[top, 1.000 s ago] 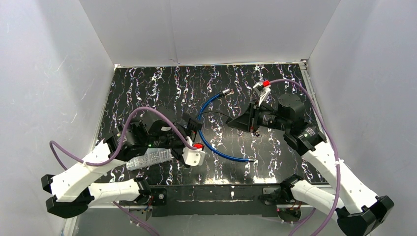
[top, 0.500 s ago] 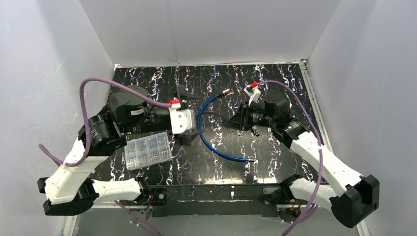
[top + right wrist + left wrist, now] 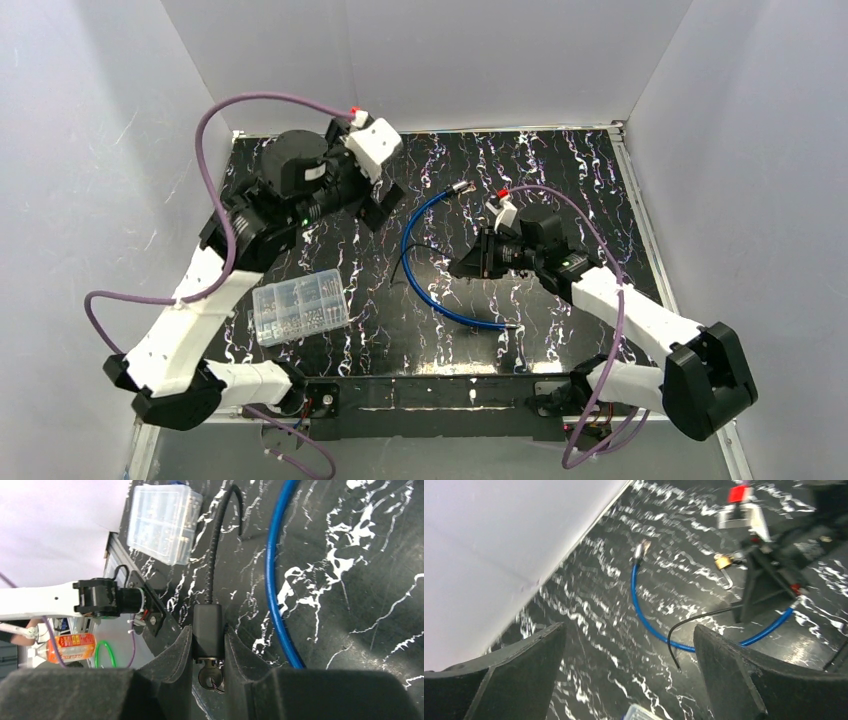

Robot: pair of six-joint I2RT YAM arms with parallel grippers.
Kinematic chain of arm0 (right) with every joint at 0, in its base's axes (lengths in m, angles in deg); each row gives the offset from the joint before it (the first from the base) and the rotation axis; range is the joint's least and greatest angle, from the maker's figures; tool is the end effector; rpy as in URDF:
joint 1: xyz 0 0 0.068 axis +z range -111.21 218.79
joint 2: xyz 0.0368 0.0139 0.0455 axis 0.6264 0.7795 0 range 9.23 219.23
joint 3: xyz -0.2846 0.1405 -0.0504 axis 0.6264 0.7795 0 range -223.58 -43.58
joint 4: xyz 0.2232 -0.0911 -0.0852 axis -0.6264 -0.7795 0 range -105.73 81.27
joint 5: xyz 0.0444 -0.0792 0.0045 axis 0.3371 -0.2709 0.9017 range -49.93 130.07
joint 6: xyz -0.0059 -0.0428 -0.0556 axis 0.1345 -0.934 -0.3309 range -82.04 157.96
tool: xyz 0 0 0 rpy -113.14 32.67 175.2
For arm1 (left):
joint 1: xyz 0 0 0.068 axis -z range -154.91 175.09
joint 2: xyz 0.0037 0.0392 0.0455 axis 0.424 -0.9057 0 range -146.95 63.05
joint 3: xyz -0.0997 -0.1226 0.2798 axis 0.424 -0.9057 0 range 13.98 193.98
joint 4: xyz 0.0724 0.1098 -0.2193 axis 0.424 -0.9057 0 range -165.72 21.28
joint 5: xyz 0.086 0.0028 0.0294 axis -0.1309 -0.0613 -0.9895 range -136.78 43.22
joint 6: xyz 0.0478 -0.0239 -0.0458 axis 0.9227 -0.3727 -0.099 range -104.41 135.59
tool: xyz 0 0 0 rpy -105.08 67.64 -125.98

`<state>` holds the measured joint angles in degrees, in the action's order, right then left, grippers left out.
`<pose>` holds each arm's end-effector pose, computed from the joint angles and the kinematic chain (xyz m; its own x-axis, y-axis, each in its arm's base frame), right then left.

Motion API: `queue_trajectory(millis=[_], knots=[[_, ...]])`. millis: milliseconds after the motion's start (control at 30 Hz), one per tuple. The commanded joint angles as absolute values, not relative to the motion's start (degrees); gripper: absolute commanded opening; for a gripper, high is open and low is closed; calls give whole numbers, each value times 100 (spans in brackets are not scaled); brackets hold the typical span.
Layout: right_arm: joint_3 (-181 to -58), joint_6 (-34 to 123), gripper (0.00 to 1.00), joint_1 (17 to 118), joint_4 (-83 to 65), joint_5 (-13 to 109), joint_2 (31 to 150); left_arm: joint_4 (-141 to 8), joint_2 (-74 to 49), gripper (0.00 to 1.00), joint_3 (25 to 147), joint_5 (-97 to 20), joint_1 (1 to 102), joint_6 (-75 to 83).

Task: Unlock with the key
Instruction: Place the lock at the center of the board.

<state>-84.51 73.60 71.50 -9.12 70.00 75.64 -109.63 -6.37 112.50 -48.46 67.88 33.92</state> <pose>0.1924 0.1578 0.2985 -0.7915 0.0920 -0.6043 -0.4734 0.5330 0.7013 0.1610 -0.1468 0.5491 0.0644 0.3688 -0.9273 0.6718 0.6711 0.3136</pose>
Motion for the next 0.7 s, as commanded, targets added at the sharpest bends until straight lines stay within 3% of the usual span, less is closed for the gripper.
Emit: queue_trajectory(millis=[0,200,267,367,567,667], knots=[[-8319,7235,1,7138,-502,6680,7803,-11355,-774,98,11235,-4807,5868,2819],[-8164,7065,1,7139,-768,5884,8025,-11800,-1125,98,11198,-4430,4733,2660],[-8108,6992,10,7139,-820,5661,8068,-11893,-1186,98,11027,-4168,4325,2626],[-8084,6905,33,7139,-853,5604,8185,-11992,-1195,98,10743,-3936,3857,2572],[-8078,6877,61,7139,-1020,5393,8343,-11900,-1020,98,9789,-3638,3172,2815],[-8113,6849,71,7139,-1220,5283,8456,-11735,-861,98,9360,-3521,2860,2958]])
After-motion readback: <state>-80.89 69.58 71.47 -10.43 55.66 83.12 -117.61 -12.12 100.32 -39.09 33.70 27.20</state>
